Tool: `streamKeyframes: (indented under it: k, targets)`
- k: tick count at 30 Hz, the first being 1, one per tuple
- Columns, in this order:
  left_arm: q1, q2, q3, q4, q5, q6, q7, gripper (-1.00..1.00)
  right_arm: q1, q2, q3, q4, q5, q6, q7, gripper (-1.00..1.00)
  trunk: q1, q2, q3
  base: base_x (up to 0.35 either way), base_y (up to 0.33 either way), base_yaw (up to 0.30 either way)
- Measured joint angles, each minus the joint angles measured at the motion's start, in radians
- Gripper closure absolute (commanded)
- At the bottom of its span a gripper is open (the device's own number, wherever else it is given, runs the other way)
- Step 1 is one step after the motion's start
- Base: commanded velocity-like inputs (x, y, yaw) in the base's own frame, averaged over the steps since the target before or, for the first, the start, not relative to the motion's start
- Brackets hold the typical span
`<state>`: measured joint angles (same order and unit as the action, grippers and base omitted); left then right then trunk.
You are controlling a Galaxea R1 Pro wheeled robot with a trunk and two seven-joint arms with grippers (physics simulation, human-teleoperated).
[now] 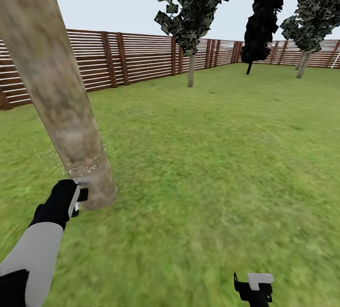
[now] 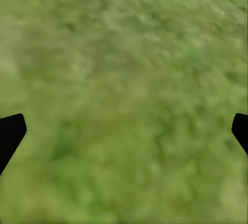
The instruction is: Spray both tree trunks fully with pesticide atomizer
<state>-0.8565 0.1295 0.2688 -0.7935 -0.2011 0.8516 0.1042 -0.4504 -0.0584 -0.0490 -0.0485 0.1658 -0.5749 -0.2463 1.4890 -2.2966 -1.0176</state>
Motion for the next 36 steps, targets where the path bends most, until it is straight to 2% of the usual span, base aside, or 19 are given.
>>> streamKeyframes:
  k: [1,5,11,18,28,29,30,32,33,36]
  targets:
    - [0.001,0.001,0.002,0.000,-0.003,0.001,0.024,1.00,0.000,0.000,0.000,0.000,0.000,0.000,0.000,-1.00,0.000,0.000,0.000,-0.001,0.000,0.009]
    - [0.011,0.003,-0.002,0.000,0.011,-0.004,0.040,1.00,0.000,-0.002,0.000,0.000,0.002,0.000,-0.001,-1.00,0.000,0.000,0.000,0.115,-0.099,0.002]
    - [0.012,0.002,0.001,-0.001,0.012,-0.005,0.043,1.00,0.000,-0.002,0.000,0.000,0.001,0.000,0.000,-1.00,0.000,0.000,0.000,0.198,-0.197,0.000]
    - [0.011,0.003,0.004,-0.031,0.012,-0.004,0.043,1.00,0.000,-0.002,0.000,0.000,0.000,0.000,0.000,-1.00,0.000,0.000,0.000,-0.072,-0.267,0.009]
    - [0.013,0.000,-0.001,-0.028,0.009,-0.004,0.042,1.00,0.000,0.000,0.000,0.000,0.000,0.000,0.000,-1.00,0.000,0.000,0.000,0.226,-0.189,0.227]
    - [0.026,0.003,0.000,-0.023,0.008,-0.005,0.043,1.00,0.000,0.000,0.000,0.000,0.000,0.000,0.000,-1.00,0.000,0.000,0.000,0.206,-0.204,0.015]
    - [0.071,0.007,0.000,-0.023,0.008,-0.019,0.043,1.00,0.000,0.000,0.000,0.000,0.001,0.000,0.000,-1.00,0.000,0.000,0.000,0.205,-0.205,0.008]
    - [0.131,0.006,0.025,-0.019,0.009,-0.090,0.045,1.00,0.000,0.000,0.000,0.000,0.001,0.000,0.000,-1.00,0.000,0.000,0.000,0.220,-0.206,0.002]
    - [0.142,0.004,0.046,-0.017,0.010,-0.108,0.045,1.00,0.000,0.000,0.000,0.000,0.001,0.000,0.000,-1.00,0.000,0.000,0.000,0.224,-0.206,0.001]
    - [0.157,0.003,0.068,-0.005,0.010,-0.128,0.044,1.00,0.000,0.000,0.000,0.000,0.000,0.000,0.000,-1.00,0.000,0.000,0.000,0.231,-0.202,0.196]
